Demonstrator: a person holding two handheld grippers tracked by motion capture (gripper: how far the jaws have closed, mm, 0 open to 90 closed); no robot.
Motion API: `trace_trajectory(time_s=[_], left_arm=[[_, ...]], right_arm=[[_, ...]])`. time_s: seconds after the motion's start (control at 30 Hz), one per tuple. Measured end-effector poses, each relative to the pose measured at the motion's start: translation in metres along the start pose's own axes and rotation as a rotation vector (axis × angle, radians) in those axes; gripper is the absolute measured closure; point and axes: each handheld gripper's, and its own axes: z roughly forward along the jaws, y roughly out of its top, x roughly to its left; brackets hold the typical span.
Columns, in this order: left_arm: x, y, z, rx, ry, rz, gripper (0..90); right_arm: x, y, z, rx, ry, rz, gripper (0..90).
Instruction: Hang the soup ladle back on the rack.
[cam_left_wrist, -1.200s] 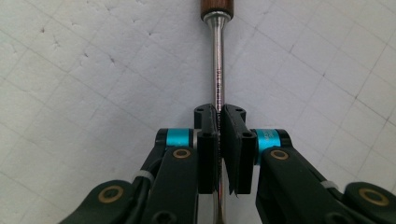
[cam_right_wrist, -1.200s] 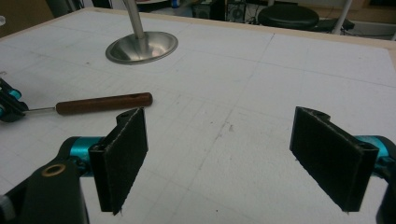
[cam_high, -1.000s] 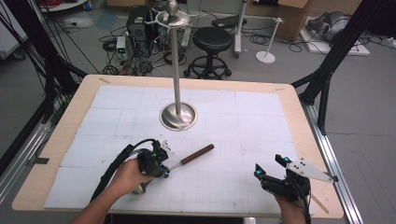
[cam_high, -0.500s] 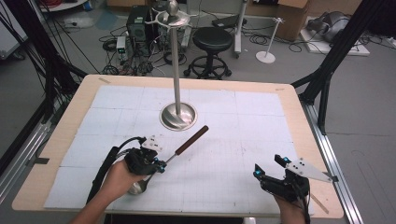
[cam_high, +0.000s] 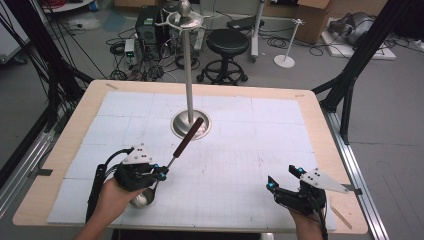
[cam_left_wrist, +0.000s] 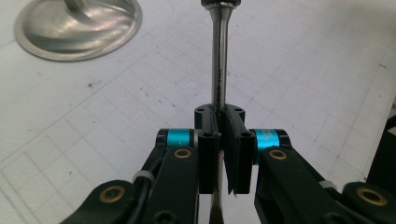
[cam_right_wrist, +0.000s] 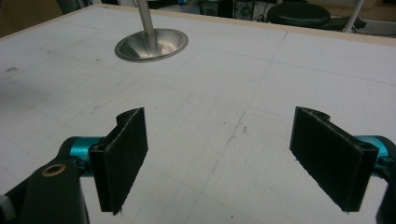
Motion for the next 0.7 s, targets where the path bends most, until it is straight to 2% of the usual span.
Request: trace_trajectory(time_s=[0.1,0.17,0.27,0.37,0.57,0.7], left_arm=[[0.0,-0.002,-0.007,-0.044,0.009,-0.002,84.4],[-0.002,-0.004,-0.011,-0.096,0.02,-0.001,84.4],[-0.004,-0.005,-0.016,-0.147,0.025,-0.016,84.3],[-0.008,-0.006,-0.02,-0.197,0.033,-0.014,84.3],[-0.019,-0.006,-0.024,-0.277,0.072,-0.004,84.2],[-0.026,-0.005,-0.024,-0.309,0.092,0.005,84.3]], right_arm=[[0.001,0.001,0.001,-0.004,0.013,-0.009,18.4],[0.003,0.002,0.003,-0.007,0.022,-0.005,18.4],[0.006,0.006,0.006,-0.025,0.056,0.002,18.4],[0.013,0.011,0.011,-0.036,0.086,-0.004,18.4],[0.032,0.029,0.025,-0.082,0.175,-0.019,18.4],[0.05,0.045,0.036,-0.108,0.245,-0.034,18.4]])
